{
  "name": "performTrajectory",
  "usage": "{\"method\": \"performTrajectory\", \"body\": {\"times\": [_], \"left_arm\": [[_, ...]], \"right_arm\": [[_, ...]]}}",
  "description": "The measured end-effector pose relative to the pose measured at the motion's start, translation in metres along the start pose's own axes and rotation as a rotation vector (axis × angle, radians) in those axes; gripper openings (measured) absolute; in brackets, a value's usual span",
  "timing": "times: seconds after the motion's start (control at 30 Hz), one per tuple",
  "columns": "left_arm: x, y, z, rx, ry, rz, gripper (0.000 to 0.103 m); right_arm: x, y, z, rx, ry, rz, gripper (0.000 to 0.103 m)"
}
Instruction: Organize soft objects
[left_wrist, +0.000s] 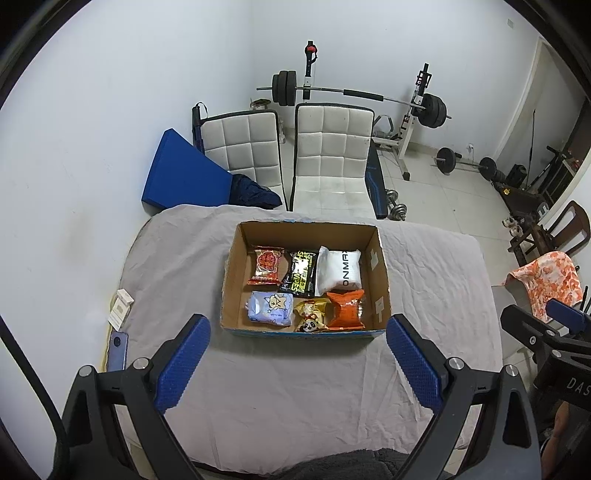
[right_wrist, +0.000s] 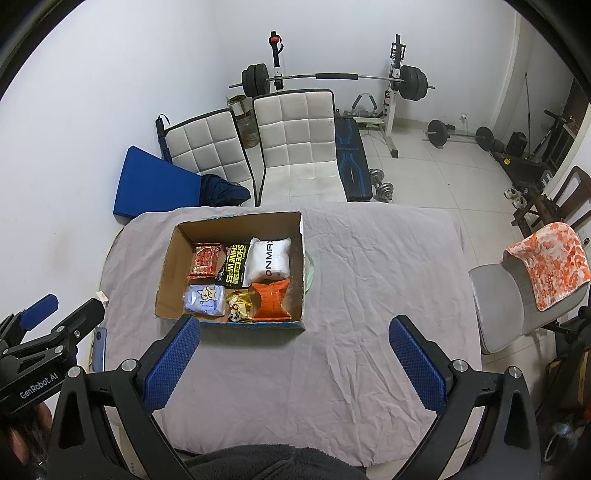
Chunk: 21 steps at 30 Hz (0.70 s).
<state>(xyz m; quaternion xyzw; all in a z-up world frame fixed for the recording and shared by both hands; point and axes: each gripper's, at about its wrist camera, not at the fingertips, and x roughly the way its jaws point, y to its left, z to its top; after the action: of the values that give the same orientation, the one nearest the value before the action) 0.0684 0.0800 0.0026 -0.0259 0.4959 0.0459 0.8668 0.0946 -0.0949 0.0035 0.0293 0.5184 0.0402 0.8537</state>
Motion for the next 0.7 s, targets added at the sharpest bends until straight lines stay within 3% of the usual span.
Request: {"method": "performTrajectory", "body": {"times": [0.7], "left_arm": [[-0.0051,0.0096,0.0000,-0.019,-0.019,0.003,0.098]], "right_arm": [[-0.0009,0.0048,0.0013,0.003,-0.003,-0.001,0.103]]}}
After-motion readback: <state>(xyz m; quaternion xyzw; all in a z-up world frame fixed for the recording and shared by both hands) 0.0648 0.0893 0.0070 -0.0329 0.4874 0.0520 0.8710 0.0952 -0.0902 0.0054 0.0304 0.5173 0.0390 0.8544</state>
